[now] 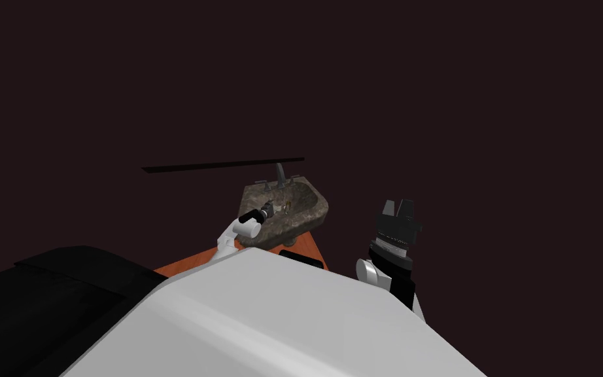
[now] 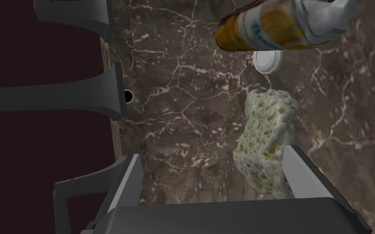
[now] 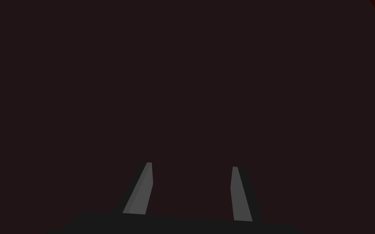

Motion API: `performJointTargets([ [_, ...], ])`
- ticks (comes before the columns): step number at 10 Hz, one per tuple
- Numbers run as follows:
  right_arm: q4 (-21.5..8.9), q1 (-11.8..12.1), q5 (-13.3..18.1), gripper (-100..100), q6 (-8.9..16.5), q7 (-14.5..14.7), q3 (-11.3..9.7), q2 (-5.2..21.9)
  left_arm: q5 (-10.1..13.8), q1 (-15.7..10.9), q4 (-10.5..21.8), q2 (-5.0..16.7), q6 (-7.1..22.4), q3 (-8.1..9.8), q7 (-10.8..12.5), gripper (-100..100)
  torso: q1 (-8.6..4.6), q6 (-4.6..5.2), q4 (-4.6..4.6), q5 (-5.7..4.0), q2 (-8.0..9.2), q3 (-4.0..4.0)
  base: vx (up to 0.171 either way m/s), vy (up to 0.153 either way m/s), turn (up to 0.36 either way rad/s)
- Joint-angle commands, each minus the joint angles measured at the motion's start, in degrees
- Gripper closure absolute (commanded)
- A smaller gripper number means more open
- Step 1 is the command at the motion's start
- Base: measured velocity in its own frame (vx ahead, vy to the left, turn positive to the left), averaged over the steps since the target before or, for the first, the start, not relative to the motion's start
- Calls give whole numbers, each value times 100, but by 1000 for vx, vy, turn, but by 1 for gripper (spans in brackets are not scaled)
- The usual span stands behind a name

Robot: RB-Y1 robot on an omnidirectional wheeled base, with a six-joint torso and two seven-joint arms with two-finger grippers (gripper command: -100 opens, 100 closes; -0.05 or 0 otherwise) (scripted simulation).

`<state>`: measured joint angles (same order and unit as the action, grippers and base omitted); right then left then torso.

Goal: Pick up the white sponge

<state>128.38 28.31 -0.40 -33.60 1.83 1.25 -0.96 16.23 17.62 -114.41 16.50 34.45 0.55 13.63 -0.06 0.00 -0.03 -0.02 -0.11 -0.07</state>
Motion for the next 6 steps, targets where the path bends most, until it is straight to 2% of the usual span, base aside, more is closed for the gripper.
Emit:
performJointTargets([
  [1, 0, 0, 0, 0, 0, 0, 0, 0, 76, -64, 117, 119, 286, 18, 106, -100, 0, 0, 0, 0, 0, 0, 32, -22, 37],
  [3, 0, 0, 0, 0, 0, 0, 0, 0, 110, -109, 174, 185, 532, 29, 170, -100, 2, 0, -1, 0, -4, -2, 36, -16, 17],
  [6, 0, 0, 0, 0, 0, 0, 0, 0, 199, -225, 312, 360, 1056, 60, 337, -100, 4, 0, 0, 1, -1, 0, 30, -17, 22],
])
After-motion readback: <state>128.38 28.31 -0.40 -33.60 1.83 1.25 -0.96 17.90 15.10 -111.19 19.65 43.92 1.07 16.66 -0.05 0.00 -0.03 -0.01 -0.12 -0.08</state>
